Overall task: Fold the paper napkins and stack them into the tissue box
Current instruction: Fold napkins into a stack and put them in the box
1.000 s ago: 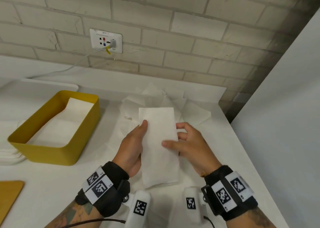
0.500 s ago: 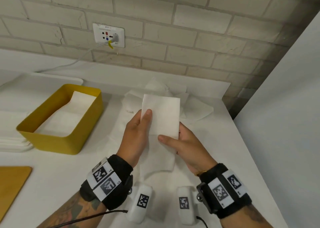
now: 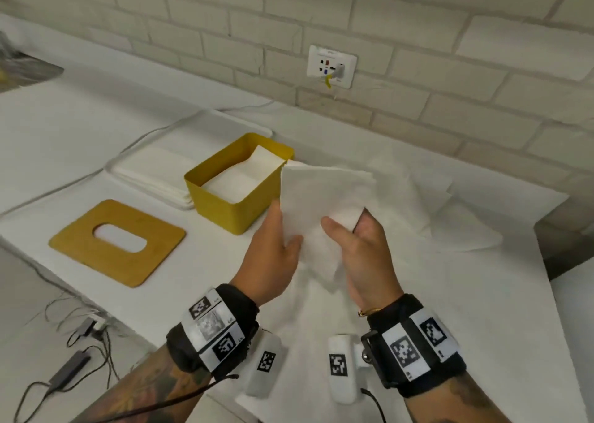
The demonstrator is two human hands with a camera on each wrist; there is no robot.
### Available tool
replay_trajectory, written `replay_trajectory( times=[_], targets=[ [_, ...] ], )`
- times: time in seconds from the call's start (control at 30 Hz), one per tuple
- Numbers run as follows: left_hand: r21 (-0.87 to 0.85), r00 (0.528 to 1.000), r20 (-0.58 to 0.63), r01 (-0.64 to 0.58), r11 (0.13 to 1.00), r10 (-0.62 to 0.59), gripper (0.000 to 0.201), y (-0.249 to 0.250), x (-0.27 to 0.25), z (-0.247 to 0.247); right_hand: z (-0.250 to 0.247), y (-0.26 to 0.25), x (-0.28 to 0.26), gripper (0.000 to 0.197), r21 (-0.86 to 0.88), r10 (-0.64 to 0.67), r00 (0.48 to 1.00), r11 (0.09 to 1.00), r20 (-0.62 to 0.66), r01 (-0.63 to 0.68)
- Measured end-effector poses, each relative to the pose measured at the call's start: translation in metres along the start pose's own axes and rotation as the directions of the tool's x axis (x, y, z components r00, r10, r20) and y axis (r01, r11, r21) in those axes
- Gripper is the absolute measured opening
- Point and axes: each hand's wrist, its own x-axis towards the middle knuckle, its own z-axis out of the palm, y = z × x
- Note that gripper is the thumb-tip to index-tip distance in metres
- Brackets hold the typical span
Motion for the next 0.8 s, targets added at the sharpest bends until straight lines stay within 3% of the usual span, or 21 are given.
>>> replay_trajectory(
  times=[0.07,0.13,0.23,0.33,0.43,0.5,0.6,0.73,0.8],
  targets=[
    [0.112,0.992,0.085,0.08,0.99,-0.089,0.071,-0.012,-0.01,0.002,0.008,0.021,-0.003,0.026,-0.094,0.061,0.998,0.994,-0.012,-0.062],
    [0.145,0.974,0.128,0.169,0.975,-0.188,0.066,-0.018,-0.016,0.001,0.013,0.033,-0.005,0.025,-0.115,0.125,0.992,0.985,-0.026,-0.127],
    [0.173,0.979,0.066,0.177,0.969,-0.191,0.05,-0.013,-0.015,-0.01,0.014,0.027,0.0,0.026,-0.061,0.087,0.996,0.994,0.012,-0.086],
    [0.191,0.984,0.04,0.164,0.968,-0.174,0.052,-0.01,-0.019,-0.017,0.012,0.018,0.0,0.026,-0.045,0.017,0.998,0.999,0.068,-0.014],
    [0.236,0.957,0.137,0.221,0.946,-0.258,0.052,-0.018,-0.025,-0.016,0.009,0.034,-0.007,0.024,-0.097,0.095,0.995,0.991,0.044,-0.09],
    [0.294,0.936,0.165,0.256,0.921,-0.312,0.035,-0.021,-0.026,-0.018,0.007,0.043,-0.01,0.02,-0.114,0.16,0.987,0.981,0.032,-0.156],
    [0.316,0.955,0.15,0.199,0.928,-0.256,0.015,-0.016,-0.016,-0.037,0.006,0.029,0.002,0.015,-0.1,0.153,0.988,0.984,0.035,-0.149],
    [0.288,0.969,0.159,0.138,0.948,-0.19,0.022,0.006,0.021,-0.085,0.016,-0.007,0.048,0.011,-0.09,0.045,0.998,0.995,0.054,-0.04],
    [0.277,0.981,0.098,0.135,0.951,-0.167,0.031,0.015,0.047,-0.114,0.03,-0.024,0.076,0.01,-0.101,0.01,0.999,0.995,0.037,-0.006]
  ],
)
